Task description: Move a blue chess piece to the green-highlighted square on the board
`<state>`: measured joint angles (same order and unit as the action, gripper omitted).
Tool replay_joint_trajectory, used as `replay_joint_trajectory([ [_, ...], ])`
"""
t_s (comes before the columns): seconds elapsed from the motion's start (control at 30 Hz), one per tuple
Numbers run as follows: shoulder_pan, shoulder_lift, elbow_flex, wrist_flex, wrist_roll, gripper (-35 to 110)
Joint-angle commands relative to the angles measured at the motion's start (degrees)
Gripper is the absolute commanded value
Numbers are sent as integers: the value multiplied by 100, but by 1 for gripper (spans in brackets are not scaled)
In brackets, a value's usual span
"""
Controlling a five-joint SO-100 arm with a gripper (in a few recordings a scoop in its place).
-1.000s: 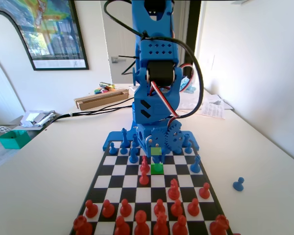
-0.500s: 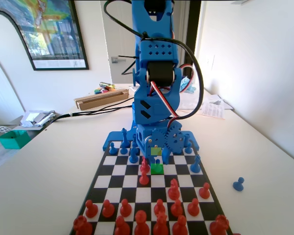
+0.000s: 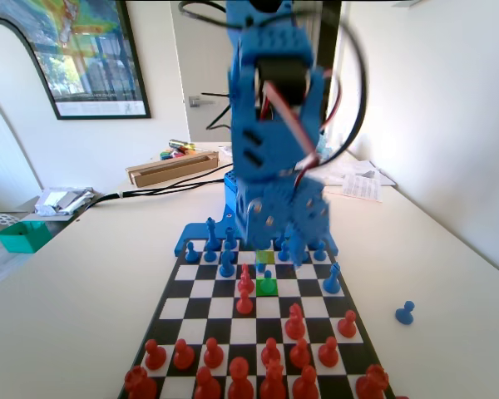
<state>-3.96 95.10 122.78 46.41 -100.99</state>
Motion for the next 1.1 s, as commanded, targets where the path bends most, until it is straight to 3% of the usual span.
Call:
replay_joint_trajectory([
  [0.0,-97,1134,-721,1020,123,16],
  [0.2,-79,2549,-1283,2479,167,15],
  [0.53,114,5106,-1485,3894,325,14],
  [1.07,773,7251,-633,4904,-141,2],
])
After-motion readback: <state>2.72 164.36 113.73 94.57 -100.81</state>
